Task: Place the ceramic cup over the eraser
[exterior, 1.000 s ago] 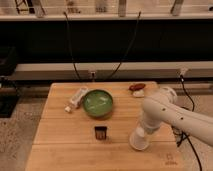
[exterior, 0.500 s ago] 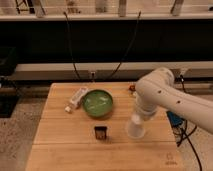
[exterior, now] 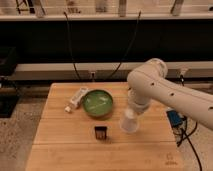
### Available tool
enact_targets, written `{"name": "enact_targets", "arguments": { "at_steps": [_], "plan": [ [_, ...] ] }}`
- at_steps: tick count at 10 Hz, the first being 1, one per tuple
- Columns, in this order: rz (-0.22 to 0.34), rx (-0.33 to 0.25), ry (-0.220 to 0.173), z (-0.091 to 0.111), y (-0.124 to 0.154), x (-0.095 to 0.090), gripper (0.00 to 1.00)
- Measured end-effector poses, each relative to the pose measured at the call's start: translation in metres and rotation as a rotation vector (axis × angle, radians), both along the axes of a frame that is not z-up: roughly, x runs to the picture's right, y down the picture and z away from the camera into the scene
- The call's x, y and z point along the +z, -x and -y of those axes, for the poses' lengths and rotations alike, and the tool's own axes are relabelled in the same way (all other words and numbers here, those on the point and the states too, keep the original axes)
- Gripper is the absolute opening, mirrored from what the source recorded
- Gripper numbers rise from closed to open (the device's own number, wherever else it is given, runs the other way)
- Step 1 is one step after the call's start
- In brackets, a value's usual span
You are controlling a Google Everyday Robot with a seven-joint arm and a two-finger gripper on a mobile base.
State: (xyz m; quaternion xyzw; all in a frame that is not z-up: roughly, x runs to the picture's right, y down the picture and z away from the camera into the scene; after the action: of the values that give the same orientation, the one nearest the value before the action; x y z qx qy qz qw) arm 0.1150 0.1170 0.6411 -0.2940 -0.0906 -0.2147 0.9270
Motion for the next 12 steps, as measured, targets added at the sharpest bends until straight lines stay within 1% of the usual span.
{"name": "enact_targets", "arguments": {
  "at_steps": [1, 2, 6, 9, 12],
  "plan": [
    [0.037, -0.018, -0.002, 0.001, 0.020, -0.002, 0.00],
    [0.065, -0.030, -0.002, 0.001, 0.033, -0.004, 0.00],
    [0.131, -0.068, -0.013, 0.007, 0.056, -0.011, 0.00],
    [0.172, -0.101, -0.007, 0.007, 0.077, -0.014, 0.00],
    [0.198, -0.127, 0.002, 0.006, 0.090, -0.014, 0.00]
  ]
}}
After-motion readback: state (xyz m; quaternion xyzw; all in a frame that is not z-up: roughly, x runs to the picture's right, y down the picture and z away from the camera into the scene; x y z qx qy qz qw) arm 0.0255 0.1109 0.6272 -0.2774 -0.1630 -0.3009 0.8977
